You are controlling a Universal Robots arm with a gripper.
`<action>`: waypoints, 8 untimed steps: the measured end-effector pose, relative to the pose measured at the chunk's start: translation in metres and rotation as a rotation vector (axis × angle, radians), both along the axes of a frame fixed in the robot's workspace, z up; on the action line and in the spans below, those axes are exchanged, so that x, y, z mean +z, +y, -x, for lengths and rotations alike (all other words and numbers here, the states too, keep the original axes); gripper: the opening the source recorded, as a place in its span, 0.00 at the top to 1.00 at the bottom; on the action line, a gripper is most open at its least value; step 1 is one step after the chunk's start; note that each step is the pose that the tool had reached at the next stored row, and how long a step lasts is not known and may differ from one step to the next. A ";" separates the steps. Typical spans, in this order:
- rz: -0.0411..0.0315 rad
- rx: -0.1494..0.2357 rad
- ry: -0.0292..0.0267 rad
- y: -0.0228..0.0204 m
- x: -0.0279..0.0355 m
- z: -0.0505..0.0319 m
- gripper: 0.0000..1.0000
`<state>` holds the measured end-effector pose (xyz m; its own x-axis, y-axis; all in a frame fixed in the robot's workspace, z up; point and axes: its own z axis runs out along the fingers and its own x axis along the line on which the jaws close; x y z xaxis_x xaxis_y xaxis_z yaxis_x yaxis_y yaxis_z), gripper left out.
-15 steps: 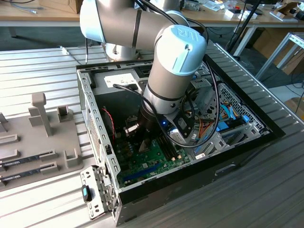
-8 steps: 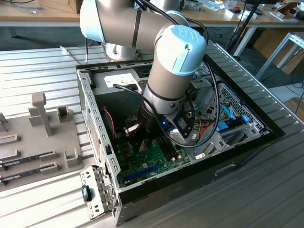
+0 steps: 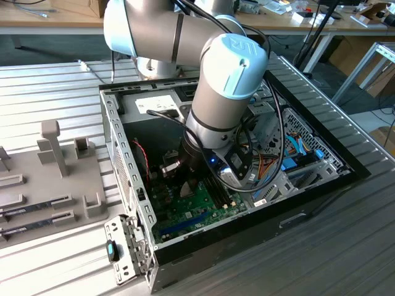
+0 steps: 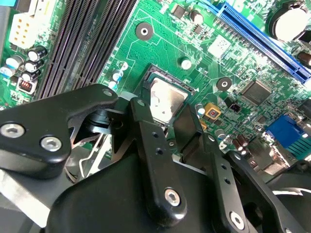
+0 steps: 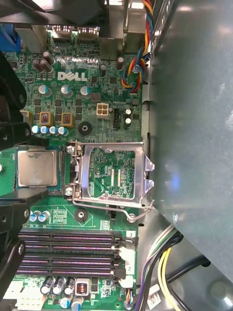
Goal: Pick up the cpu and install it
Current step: 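Place the cpu into insertion slot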
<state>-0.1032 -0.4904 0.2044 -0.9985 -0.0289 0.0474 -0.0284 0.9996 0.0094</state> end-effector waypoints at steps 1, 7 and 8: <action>0.0002 0.000 0.0000 0.0000 -0.0006 0.0000 0.54; 0.0001 0.000 0.0001 0.0000 -0.0023 0.0000 0.54; 0.0001 0.001 0.0000 0.0000 -0.0026 0.0000 0.54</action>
